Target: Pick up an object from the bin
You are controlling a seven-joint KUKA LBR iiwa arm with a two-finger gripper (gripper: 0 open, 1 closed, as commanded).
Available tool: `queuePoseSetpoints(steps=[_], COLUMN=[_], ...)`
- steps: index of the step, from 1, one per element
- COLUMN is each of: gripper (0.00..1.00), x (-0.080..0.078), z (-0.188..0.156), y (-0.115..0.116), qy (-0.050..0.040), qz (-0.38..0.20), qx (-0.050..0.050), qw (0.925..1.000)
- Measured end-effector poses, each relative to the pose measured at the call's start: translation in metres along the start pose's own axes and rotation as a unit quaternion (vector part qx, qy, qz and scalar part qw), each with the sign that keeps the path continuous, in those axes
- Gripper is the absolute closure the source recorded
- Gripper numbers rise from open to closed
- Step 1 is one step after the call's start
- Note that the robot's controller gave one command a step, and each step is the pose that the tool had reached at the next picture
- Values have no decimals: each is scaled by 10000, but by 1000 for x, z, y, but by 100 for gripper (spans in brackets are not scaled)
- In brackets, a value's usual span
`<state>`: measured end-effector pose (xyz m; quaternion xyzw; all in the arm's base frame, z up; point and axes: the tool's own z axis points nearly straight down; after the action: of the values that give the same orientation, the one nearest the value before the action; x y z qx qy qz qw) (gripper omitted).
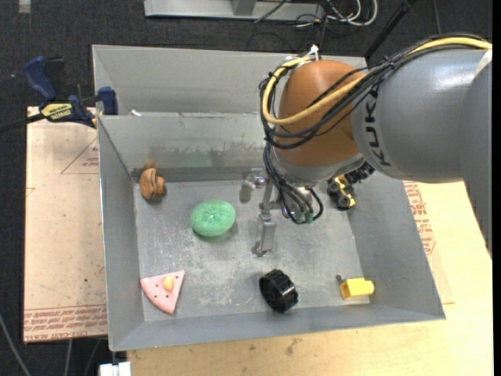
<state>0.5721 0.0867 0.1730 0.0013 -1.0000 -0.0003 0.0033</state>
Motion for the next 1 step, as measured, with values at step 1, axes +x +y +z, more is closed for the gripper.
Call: queuePoseSetpoints(steps=[1], gripper=[0], x=[-1], z=[-5], y=[0], qy=[-38], qz=[10], qx=[-4], qw=[10000])
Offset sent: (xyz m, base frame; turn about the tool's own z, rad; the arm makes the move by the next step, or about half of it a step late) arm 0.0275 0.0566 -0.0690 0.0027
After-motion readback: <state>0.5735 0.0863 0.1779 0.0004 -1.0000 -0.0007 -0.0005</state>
